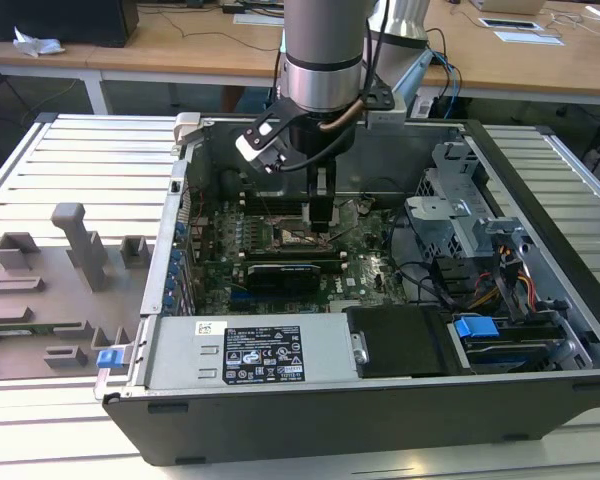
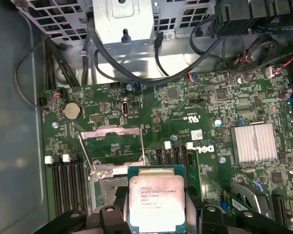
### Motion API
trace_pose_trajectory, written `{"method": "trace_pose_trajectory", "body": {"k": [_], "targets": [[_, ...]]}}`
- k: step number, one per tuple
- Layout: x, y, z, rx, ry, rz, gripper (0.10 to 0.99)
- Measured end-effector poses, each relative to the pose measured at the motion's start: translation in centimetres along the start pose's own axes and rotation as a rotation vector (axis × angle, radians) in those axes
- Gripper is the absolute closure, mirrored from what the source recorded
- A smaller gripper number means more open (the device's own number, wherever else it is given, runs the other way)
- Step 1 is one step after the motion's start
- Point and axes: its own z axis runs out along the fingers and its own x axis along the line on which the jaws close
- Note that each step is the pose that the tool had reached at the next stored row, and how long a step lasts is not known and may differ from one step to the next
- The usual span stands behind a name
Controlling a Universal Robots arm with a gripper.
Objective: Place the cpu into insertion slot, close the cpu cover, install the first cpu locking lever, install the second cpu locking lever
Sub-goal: 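Place the cpu into insertion slot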
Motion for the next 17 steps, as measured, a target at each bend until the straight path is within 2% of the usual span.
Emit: {"method": "trace_pose_trajectory", "body": {"k": [11,13,17], "targets": [[0.00,0.00,0.00,-0.001,-0.0057,0.063,0.541],[0.00,0.00,0.00,0.000,0.0002,-0.002,0.541],[0.00,0.00,0.00,0.002,0.0081,-0.092,0.541]]}}
